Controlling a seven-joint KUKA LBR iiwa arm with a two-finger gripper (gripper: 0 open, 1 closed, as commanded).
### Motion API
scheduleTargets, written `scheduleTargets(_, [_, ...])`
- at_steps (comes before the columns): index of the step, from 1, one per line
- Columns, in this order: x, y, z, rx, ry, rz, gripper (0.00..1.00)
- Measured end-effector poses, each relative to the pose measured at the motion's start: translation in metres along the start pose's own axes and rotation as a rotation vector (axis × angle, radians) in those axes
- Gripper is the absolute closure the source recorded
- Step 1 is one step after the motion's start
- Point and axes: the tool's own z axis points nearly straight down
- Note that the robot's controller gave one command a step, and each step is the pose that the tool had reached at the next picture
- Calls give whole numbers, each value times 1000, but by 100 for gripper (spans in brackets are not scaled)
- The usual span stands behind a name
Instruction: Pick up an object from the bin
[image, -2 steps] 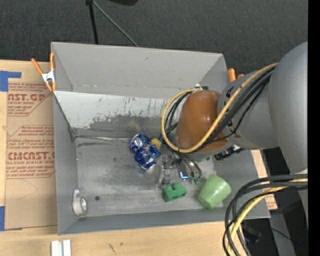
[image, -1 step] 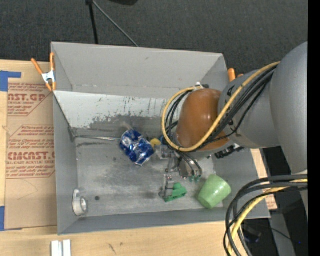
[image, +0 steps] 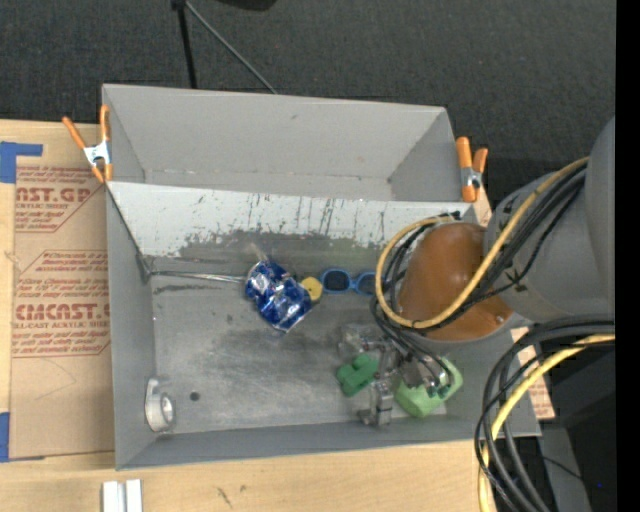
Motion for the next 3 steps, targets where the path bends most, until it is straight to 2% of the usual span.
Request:
scheduleTargets(1, [0, 2, 0, -2, 1, -3, 100])
scheduleTargets(2, [-6, -2, -111, 1, -7, 20, 100])
scheduleTargets(3, [4, -17, -200, 2, -9, 37, 100])
